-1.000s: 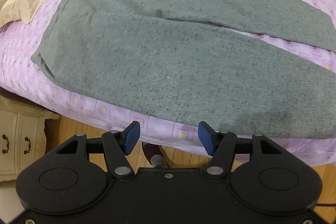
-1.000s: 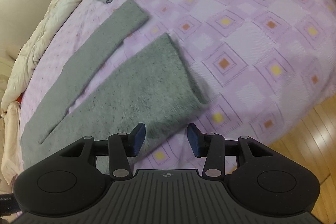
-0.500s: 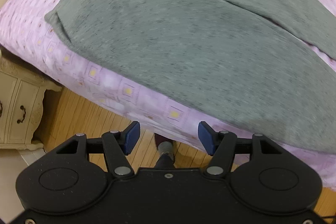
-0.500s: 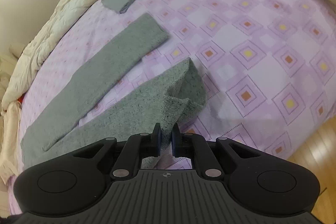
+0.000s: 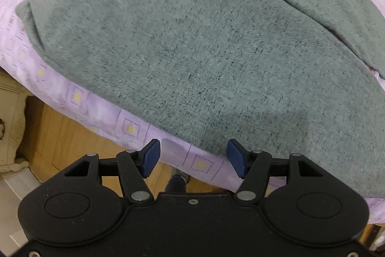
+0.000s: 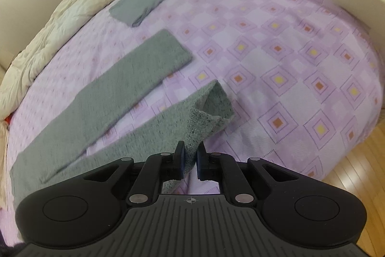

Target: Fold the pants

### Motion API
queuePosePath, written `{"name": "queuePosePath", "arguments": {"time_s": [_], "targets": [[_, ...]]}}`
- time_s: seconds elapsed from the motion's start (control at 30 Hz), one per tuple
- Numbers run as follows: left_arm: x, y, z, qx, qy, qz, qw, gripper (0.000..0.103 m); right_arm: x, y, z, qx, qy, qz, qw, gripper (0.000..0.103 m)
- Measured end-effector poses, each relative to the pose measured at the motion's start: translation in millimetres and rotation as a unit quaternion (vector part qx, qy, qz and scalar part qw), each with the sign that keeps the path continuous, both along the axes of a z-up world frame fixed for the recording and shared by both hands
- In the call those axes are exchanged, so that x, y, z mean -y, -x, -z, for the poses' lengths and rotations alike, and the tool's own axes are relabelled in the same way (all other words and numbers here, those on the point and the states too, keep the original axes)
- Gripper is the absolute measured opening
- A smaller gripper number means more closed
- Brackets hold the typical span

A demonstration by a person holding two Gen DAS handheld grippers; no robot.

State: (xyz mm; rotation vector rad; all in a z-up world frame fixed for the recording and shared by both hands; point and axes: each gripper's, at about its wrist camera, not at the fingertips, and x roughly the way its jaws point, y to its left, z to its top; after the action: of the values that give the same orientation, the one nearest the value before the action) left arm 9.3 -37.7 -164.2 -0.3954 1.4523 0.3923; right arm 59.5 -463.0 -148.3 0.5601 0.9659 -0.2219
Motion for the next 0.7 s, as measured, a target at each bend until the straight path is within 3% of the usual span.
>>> {"name": "queuePosePath", "arguments": {"time_s": [0.1, 0.13, 0.17, 0.23, 0.33, 0.5, 0.7], "targets": [[-6.6, -8.4, 9.4, -0.011, 0.018, 0.001, 0.9998, 0.062, -7.0, -5.8, -7.6, 0.001, 0.012, 0.004, 1.000, 0.009], [-8.1, -12.0, 10.8, -0.012, 0.020, 0.005, 0.9997, 0.045, -8.8, -7.5, -9.0, 0.001, 0.014, 0.004, 1.000, 0.009], [-9.4, -15.8, 10.1, -0.008, 0.025, 0.009, 0.9996, 0.020, -10.9, -9.5, -11.0, 0.000, 0.017, 0.006, 1.000, 0.009], [-12.2, -23.6, 3.1, -0.005, 0.023, 0.014, 0.9996, 0.014, -13.6, -11.9, -15.5, 0.001, 0.025, 0.009, 1.000, 0.009], [-17.0, -34.0, -21.7, 0.034, 0.021, 0.024, 0.9989, 0.013, -14.7, -16.0, -22.4, 0.007, 0.030, 0.024, 0.999, 0.009], [-23.8, -63.4, -50.6, 0.062, 0.023, 0.065, 0.9957, 0.013, -17.1, -31.3, -25.4, 0.016, 0.036, 0.054, 0.998, 0.009], [-40.3, -103.9, -38.9, 0.049, 0.042, 0.091, 0.9937, 0.013, -25.2, -51.0, -9.0, 0.008, 0.039, 0.099, 0.994, 0.009]]}}
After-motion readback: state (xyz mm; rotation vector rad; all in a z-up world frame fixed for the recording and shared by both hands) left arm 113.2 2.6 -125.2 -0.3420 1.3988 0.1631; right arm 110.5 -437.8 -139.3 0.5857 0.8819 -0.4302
